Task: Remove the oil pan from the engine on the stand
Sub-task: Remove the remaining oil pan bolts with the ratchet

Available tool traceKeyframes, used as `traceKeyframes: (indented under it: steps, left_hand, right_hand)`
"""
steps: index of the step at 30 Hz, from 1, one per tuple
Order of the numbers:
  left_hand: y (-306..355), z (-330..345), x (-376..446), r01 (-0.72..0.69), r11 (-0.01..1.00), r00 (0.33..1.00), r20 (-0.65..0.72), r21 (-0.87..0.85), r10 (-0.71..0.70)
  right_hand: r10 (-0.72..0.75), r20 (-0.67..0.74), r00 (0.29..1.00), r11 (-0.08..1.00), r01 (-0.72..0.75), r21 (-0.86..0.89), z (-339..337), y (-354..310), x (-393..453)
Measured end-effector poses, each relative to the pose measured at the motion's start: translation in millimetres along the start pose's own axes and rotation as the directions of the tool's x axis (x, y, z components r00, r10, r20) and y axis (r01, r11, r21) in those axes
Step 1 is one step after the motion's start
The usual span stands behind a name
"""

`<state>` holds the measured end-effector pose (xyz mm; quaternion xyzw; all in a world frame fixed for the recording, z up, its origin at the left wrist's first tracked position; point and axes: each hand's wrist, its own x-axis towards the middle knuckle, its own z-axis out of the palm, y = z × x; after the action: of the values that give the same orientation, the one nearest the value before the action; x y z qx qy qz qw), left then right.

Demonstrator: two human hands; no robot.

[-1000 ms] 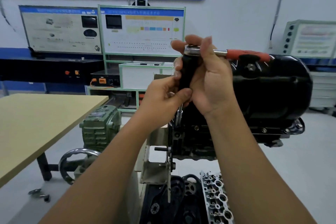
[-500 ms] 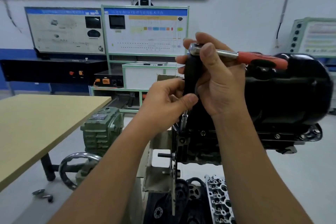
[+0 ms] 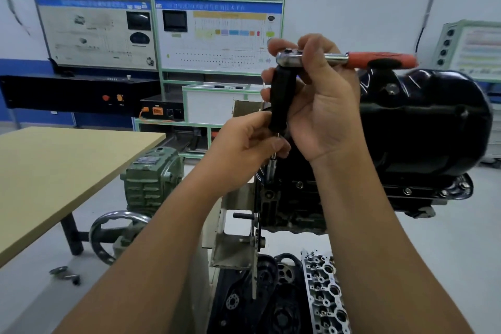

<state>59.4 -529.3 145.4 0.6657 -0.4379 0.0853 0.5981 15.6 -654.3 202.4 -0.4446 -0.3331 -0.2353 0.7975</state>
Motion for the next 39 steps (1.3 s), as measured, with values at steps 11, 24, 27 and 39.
traceKeyframes:
  steps: [11,24,27,39]
  left_hand:
    - [-11,6,-6,-0.041,0.993,0.99,-0.132,0.108,0.055]
    - [-15,14,-2,-0.064,0.984,0.963,-0.248,0.166,0.105]
    - [-16,14,-4,-0.053,0.99,0.97,-0.228,0.13,0.082]
    - [-11,20,-8,-0.094,0.977,0.934,-0.323,0.189,0.152]
  right_hand:
    - [-0.004,0.328,0.945,0.996,-0.024,0.081,-13,-8,-3]
    - [-0.009,-0.026,1.0,1.0,0.009,-0.001,11,6,-2]
    - [0.127,0.041,0.991,0.99,-0.13,0.059,1,-2,2]
    - [-0.35,0.067,0.934,0.865,0.35,-0.359,19,24,-9]
